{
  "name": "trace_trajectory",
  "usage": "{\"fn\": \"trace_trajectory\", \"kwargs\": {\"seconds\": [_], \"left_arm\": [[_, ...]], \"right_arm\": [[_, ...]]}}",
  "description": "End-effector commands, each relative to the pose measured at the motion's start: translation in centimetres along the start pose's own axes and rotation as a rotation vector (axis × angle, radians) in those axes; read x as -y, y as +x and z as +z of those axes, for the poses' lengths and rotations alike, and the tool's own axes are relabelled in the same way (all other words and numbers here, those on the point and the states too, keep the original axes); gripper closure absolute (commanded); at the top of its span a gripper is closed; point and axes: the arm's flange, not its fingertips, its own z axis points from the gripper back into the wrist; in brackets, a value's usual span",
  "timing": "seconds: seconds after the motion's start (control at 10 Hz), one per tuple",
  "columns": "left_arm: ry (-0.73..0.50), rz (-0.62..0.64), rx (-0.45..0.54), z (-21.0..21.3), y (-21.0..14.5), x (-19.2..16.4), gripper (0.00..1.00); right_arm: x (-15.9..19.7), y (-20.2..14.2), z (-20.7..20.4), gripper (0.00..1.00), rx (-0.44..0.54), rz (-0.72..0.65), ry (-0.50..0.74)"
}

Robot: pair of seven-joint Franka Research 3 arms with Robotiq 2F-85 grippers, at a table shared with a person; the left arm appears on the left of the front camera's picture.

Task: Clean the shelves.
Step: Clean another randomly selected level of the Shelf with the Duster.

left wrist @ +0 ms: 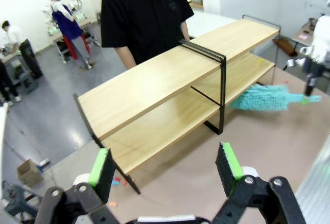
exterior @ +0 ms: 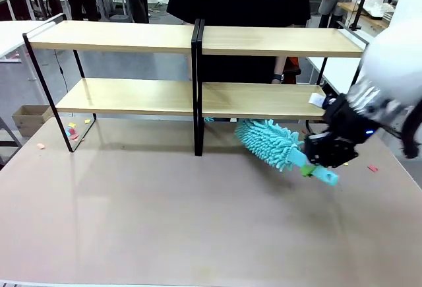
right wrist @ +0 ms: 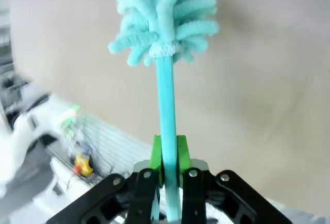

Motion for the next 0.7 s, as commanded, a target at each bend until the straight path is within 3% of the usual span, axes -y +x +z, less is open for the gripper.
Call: {"fn": "trace_trajectory", "kwargs": {"seconds": [0.0,0.2,0.4,0.6], "left_arm": [[0.004,-0.002,0.002,-0.1,-0.1,0.0,0.00],[0.004,-0.002,0.002,-0.1,-0.1,0.0,0.00],[0.004,-0.002,0.002,-0.1,-0.1,0.0,0.00],[0.004,-0.002,0.002,-0.1,-0.1,0.0,0.00]], "right_arm": [[4.2,-10.8,6.2,0.87,-0.167,0.049,0.105],[8.0,-18.5,10.1,0.87,-0.365,0.192,0.134],[11.9,-24.0,12.8,0.87,-0.244,0.355,0.293],[14.8,-25.9,13.1,0.87,-0.111,0.426,0.421]]}}
